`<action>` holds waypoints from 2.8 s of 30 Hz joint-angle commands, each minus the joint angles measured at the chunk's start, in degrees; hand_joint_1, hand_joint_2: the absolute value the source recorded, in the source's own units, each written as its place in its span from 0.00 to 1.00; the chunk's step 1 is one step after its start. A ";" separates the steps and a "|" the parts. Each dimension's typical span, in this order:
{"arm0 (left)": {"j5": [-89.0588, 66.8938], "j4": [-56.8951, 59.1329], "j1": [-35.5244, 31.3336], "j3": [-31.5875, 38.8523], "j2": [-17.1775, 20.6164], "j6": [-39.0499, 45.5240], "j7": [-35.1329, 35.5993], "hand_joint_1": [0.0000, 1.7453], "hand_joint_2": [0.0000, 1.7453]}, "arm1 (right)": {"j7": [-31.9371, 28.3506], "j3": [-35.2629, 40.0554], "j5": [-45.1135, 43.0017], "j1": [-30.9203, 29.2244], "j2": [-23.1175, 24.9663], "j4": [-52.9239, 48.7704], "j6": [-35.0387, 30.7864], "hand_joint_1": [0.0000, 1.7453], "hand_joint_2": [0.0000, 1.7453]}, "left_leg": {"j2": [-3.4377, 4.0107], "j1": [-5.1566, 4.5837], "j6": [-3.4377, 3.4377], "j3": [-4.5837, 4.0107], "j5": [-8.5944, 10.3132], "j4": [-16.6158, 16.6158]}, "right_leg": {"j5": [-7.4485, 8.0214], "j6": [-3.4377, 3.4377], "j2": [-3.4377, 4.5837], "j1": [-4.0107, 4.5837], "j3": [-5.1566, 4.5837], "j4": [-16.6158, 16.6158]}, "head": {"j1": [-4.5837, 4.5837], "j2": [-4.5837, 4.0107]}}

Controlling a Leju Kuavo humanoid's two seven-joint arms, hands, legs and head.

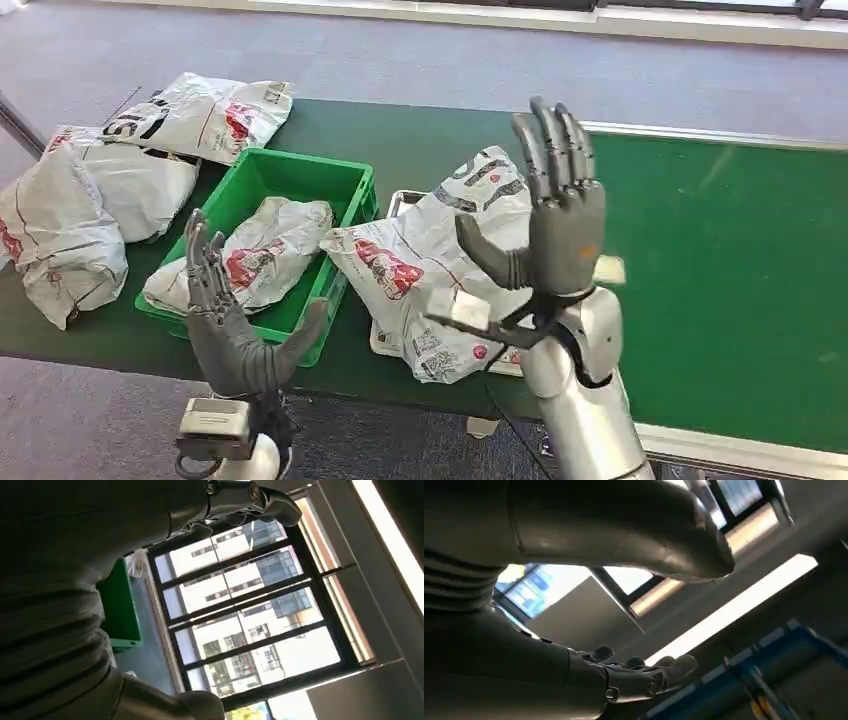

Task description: Moved the parcel from conveyor to table for the left to box.

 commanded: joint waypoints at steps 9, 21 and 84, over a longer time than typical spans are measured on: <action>-21.94 22.72 -19.56 -3.57 9.11 -15.87 10.78 0.00 1.00 | -6.23 -15.98 -10.72 9.15 4.00 -27.03 -0.02 0.00 1.00 | 0.29 -0.03 -0.05 0.15 0.13 -0.11 | 0.20 -0.13 0.09 -0.06 0.06 -0.09 | 0.04 0.00; -21.94 22.72 -19.56 -3.57 9.11 -15.87 10.78 0.00 1.00 | -6.23 -15.98 -10.72 9.15 4.00 -27.03 -0.02 0.00 1.00 | 0.31 0.02 -0.05 0.18 0.16 -0.20 | 0.25 -0.13 0.09 0.07 0.11 -0.23 | 0.02 0.00; -21.94 22.72 -19.56 -3.57 9.11 -15.87 10.78 0.00 1.00 | -6.23 -15.98 -10.72 9.15 4.00 -27.03 -0.02 0.00 1.00 | 0.33 0.00 -0.05 0.14 0.12 -0.12 | 0.20 -0.14 0.13 0.04 0.05 -0.12 | 0.02 0.00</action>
